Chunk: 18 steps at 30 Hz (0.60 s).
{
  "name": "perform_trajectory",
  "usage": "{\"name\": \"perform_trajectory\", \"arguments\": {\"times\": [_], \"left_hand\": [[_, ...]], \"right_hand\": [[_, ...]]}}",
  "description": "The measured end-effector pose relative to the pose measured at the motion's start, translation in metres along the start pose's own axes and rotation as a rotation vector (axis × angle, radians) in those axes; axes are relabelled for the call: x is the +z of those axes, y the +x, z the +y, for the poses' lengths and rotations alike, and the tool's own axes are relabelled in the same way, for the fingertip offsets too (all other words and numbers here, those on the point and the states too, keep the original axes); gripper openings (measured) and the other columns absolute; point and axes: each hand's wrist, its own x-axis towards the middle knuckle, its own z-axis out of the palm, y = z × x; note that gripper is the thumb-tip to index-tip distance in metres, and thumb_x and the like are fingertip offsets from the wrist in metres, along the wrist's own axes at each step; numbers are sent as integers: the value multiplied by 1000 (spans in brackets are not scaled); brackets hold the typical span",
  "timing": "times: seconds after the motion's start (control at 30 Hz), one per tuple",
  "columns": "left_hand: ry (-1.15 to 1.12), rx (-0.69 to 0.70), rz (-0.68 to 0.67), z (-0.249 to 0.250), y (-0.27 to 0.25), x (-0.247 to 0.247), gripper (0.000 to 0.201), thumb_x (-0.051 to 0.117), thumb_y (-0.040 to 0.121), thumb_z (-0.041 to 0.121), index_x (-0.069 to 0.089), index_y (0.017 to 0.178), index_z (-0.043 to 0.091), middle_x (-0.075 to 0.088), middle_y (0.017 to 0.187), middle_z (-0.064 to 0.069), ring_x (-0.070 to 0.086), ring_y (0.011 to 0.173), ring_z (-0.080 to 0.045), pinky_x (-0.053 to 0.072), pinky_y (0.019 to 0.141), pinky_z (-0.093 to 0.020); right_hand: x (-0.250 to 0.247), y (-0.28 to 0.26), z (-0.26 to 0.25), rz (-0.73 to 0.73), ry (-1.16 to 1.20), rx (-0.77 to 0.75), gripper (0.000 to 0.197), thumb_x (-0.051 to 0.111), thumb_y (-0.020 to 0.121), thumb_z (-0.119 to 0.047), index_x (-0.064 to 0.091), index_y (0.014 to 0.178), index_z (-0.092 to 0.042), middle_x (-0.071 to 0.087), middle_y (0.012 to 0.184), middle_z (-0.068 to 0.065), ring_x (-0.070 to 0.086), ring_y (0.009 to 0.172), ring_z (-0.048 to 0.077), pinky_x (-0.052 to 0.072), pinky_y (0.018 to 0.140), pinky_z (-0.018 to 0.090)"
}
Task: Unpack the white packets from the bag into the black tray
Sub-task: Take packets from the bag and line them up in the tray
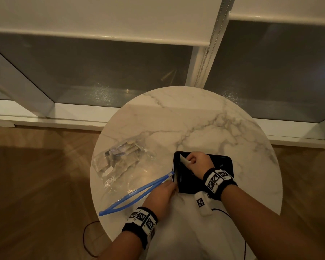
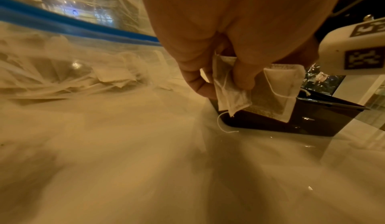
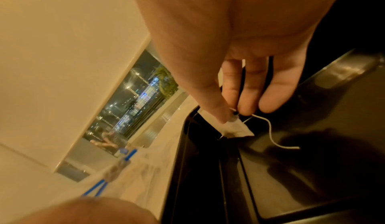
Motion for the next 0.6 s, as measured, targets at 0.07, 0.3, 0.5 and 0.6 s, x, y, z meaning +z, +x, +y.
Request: {"name": "perform_trajectory", "arguments": {"times": [0.07,0.3,0.5,0.6], "left_hand": [[-9,3,9,1,0,0,20,49,98,9,61,113,16,60,116,1,56,104,-12,41,89,-17],[10,20,21,0,-2,1,23,49,98,9,60,117,18,59,120,2,55,107,-12,31,84,-11],[18,9,20,-2,-3,4,29,50,96,3,58,118,21,57,124,4,55,110,-12,33,88,-12],[19,14,22,-2,-3,5,31,52,94,2,58,118,21,57,124,4,54,111,-12,31,88,-11]], "right_hand": [[-1,2,-1,7,-72,-52,16,61,84,-13,63,83,-28,62,69,-6,63,68,18,55,69,30],[-7,9,-14,-13,-282,-157,19,59,84,-11,67,82,-28,66,80,-5,64,78,17,56,75,31],[-10,15,-32,-96,-587,-235,17,60,90,-19,70,102,-25,67,105,1,65,94,25,55,83,35],[-7,17,-43,-66,-666,-287,21,58,88,-13,68,101,-27,66,104,2,65,92,26,55,80,36]]}}
